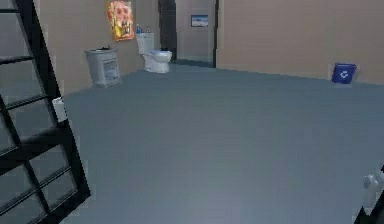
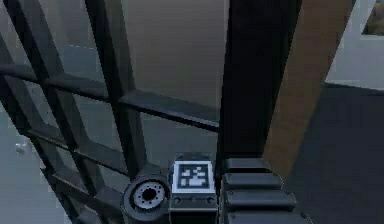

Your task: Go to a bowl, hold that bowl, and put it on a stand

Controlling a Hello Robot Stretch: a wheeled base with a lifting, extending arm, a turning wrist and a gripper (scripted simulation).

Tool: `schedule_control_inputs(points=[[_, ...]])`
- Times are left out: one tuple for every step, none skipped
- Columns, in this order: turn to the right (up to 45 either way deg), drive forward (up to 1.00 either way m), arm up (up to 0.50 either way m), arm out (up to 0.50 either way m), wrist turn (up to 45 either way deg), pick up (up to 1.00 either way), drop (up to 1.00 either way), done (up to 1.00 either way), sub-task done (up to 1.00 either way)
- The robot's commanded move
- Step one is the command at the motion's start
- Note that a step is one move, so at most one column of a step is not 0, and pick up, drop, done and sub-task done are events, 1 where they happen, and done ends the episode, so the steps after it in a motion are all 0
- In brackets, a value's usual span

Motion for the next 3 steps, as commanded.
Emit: schedule_control_inputs(points=[[-45.0,0.0,0.0,0.0,0.0,0.0,0.0,0.0,0.0],[-24.0,0.0,0.0,0.0,0.0,0.0,0.0,0.0,0.0],[0.0,0.05,0.0,0.0,0.0,0.0,0.0,0.0,0.0]])
